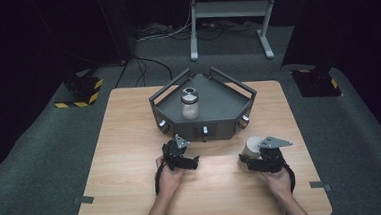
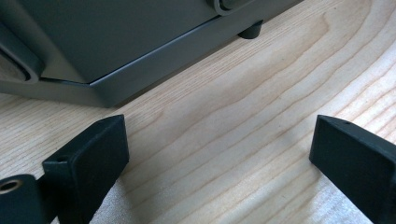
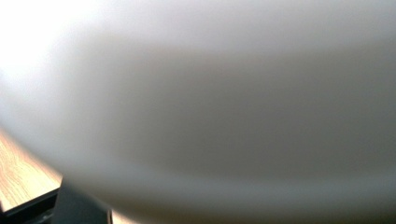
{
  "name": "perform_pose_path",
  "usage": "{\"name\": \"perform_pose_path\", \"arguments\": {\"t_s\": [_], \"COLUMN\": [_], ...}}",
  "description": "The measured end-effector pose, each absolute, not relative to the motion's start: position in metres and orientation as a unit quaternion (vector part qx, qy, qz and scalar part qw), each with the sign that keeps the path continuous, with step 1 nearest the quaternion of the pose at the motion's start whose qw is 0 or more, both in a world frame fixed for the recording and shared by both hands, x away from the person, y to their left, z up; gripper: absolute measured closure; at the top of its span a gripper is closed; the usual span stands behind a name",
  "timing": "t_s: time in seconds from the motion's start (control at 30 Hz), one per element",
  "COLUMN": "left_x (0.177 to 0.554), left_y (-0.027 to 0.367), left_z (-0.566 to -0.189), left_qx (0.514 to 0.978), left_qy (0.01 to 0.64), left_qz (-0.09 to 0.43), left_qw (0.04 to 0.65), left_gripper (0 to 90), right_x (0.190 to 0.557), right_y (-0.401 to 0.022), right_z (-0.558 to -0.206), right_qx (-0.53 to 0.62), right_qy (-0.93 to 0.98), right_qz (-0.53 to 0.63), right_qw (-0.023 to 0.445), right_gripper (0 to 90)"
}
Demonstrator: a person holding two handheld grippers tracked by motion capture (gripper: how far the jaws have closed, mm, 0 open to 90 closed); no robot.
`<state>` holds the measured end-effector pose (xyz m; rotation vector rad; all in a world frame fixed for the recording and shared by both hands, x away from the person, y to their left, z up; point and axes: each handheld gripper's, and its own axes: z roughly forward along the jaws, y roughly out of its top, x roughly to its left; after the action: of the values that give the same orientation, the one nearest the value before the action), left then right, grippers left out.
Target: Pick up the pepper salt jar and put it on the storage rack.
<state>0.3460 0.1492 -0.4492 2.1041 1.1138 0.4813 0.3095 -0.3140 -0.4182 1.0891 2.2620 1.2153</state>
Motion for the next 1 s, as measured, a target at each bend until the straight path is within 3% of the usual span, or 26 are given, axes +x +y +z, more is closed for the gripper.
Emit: {"name": "perform_pose_path", "arguments": {"t_s": [1.0], "left_x": [0.346], "left_y": [0.149], "left_z": [-0.449], "left_qx": [0.812], "left_qy": [0.429], "left_qz": [0.187], "left_qw": [0.348], "left_gripper": [4.7], "right_x": [0.329], "right_y": [-0.313], "right_z": [-0.374], "right_qx": [0.353], "right_qy": [0.809], "right_qz": [0.437], "right_qw": [0.172], "right_gripper": [30.7]}}
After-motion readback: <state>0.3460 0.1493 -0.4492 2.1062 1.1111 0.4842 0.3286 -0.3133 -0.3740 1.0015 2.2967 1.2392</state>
